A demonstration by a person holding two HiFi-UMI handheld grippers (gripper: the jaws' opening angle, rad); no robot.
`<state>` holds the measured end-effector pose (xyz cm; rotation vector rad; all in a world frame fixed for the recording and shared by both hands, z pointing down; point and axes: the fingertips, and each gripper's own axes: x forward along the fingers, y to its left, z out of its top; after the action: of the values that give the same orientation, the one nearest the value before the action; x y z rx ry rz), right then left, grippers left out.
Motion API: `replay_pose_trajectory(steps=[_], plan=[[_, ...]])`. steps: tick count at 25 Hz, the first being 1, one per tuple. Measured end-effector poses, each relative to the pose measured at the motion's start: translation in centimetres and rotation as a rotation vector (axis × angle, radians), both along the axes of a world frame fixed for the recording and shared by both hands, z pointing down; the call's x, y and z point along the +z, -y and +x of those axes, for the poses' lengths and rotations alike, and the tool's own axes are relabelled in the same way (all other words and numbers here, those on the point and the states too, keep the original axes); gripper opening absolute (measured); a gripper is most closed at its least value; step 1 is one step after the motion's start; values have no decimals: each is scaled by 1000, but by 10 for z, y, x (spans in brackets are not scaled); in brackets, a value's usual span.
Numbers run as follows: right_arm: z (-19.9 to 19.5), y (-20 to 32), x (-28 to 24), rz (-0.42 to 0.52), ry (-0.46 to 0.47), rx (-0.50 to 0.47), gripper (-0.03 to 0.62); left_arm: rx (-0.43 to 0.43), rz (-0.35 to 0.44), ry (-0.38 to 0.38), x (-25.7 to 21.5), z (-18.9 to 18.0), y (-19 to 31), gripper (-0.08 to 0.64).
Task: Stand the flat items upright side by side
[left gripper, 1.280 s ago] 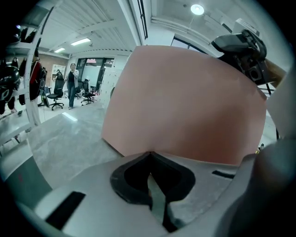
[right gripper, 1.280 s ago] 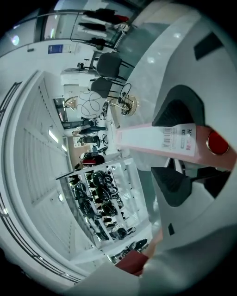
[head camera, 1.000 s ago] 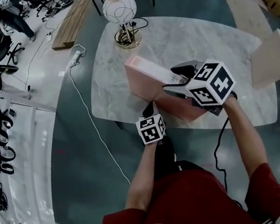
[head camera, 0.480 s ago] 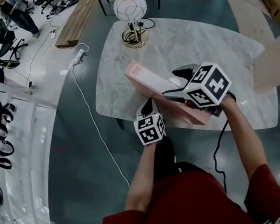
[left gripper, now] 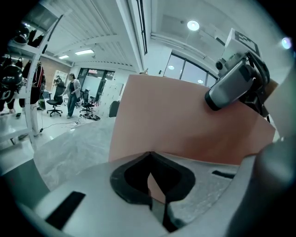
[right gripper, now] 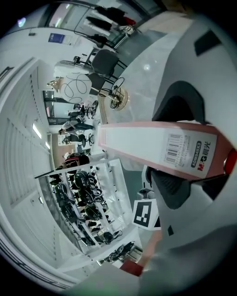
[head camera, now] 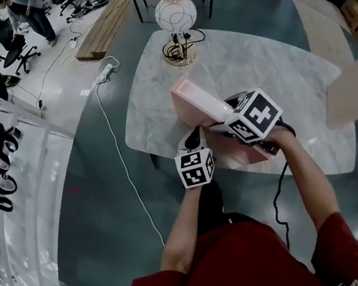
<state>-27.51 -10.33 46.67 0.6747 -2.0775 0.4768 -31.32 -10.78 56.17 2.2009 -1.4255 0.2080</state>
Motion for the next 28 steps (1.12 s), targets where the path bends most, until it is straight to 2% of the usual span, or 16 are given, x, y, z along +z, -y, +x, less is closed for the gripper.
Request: replay_pose_trajectory(steps=[5,9,16,21,28], plan=[[16,10,-4,-4,33,55,301,-16,29,2,-15,1,15,5],[46,24,-19,51,92,143,296,5,72,10,-37,10,32,5],[134,65,-46,202,197,395,293,71,167,5,-83,52,74,5],[201,89,-55,268,222,562,293,133,222,-9,-113,88,110,5],[285,112,-71,442,265,825,291,214,257,-57,-133,130,160,5]])
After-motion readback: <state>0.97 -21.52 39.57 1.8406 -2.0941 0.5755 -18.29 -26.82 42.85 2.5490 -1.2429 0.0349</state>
